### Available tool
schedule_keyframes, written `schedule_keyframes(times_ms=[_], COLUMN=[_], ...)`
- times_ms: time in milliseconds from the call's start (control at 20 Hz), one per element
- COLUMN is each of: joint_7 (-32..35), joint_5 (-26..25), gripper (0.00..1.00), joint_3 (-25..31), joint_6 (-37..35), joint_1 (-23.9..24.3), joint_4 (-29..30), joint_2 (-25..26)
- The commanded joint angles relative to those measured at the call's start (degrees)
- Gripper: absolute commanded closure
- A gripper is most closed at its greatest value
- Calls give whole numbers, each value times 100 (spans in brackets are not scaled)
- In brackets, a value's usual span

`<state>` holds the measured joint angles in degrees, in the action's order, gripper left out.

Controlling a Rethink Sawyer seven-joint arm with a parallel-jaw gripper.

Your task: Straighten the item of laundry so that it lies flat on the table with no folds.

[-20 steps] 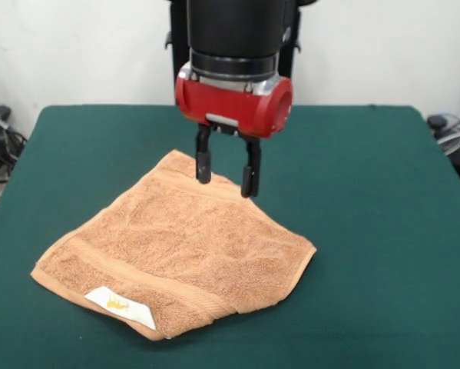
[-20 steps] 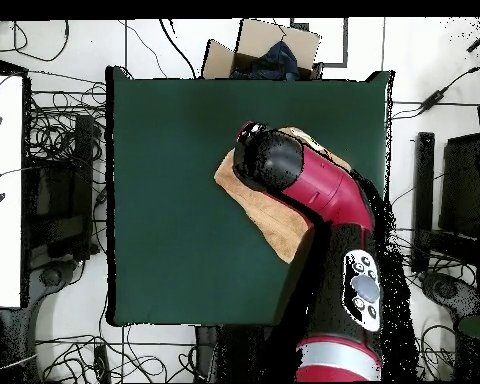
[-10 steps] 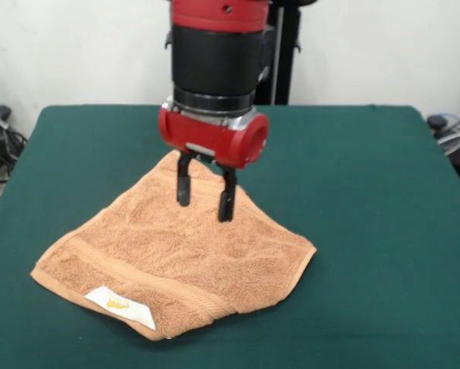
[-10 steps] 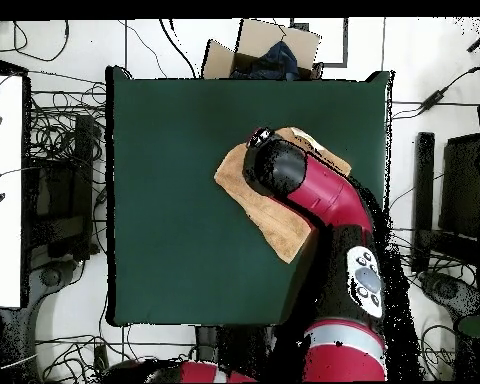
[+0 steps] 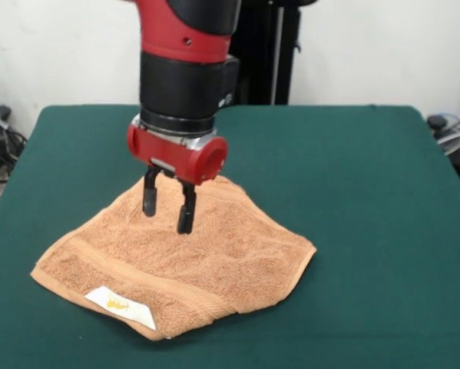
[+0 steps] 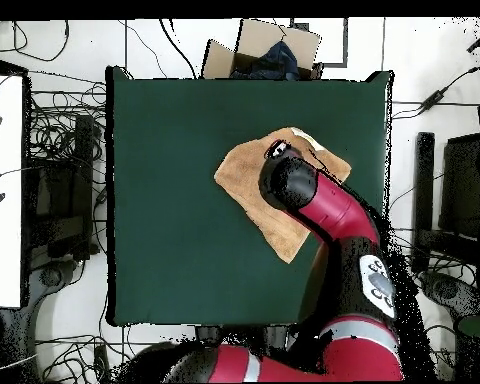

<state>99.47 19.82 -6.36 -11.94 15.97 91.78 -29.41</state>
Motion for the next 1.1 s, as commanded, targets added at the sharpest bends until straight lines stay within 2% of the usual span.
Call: schedule_keyframes(times_ms=[50,500,1100], joint_7=[1130,1309,1305], joint_5=[-17,-36,-243], gripper=[0,0,0], joint_3=[997,1276,1765], joint_6=[389,952,1787], joint_1=[220,327,668], joint_4=[762,826,685], joint_2=[414,618,1198])
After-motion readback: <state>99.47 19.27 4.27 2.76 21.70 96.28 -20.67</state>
